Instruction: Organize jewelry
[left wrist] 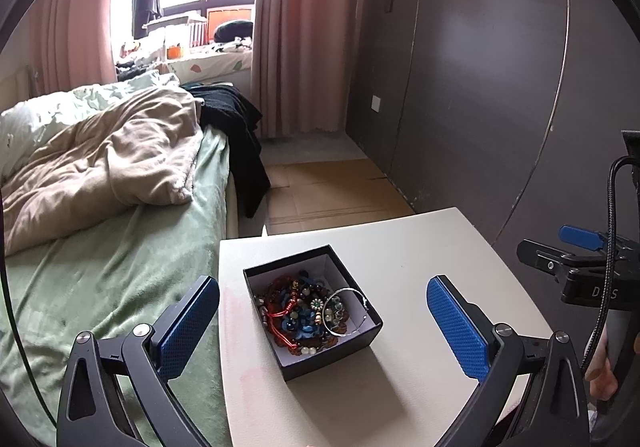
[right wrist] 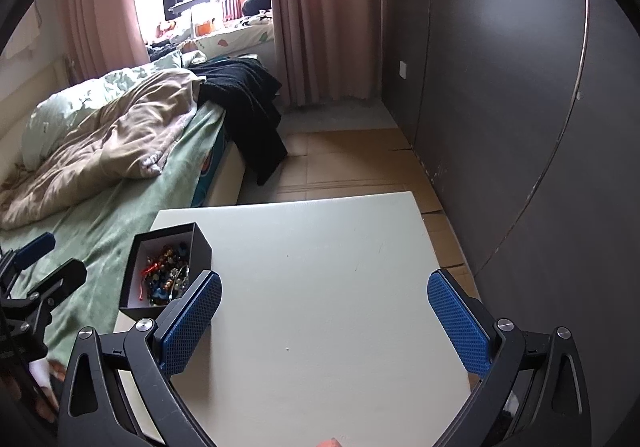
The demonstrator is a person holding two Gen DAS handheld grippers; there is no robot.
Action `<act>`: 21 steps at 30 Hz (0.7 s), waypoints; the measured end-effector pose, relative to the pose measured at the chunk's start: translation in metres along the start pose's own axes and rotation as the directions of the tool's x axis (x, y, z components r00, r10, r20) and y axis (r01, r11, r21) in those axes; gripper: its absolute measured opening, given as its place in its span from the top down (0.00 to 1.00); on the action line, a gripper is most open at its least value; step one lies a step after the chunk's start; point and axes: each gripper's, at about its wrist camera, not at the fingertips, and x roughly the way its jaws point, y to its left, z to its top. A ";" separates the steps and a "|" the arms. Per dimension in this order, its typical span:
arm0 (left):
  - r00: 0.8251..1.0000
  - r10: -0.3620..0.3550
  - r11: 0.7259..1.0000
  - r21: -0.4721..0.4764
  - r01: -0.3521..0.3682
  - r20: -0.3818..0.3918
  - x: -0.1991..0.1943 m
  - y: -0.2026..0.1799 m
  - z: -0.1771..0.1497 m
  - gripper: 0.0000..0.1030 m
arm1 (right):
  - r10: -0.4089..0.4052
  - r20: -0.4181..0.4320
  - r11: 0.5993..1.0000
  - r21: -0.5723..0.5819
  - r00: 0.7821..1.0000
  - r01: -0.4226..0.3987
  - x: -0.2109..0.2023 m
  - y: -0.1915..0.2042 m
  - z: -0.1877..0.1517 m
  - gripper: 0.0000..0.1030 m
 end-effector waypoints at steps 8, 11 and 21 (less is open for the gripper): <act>1.000 0.005 1.000 0.009 -0.005 -0.005 0.000 -0.002 -0.002 0.00 | -0.007 -0.008 1.000 -0.017 1.000 0.007 0.001 0.004 -0.004 0.00; 1.000 0.006 1.000 0.010 -0.006 -0.005 0.000 -0.002 -0.002 0.00 | -0.003 -0.004 1.000 -0.016 1.000 0.003 0.001 0.004 -0.004 0.00; 1.000 0.004 1.000 0.017 -0.003 -0.004 0.000 -0.005 -0.001 0.00 | -0.007 0.006 1.000 -0.005 1.000 0.007 0.002 0.002 -0.005 0.00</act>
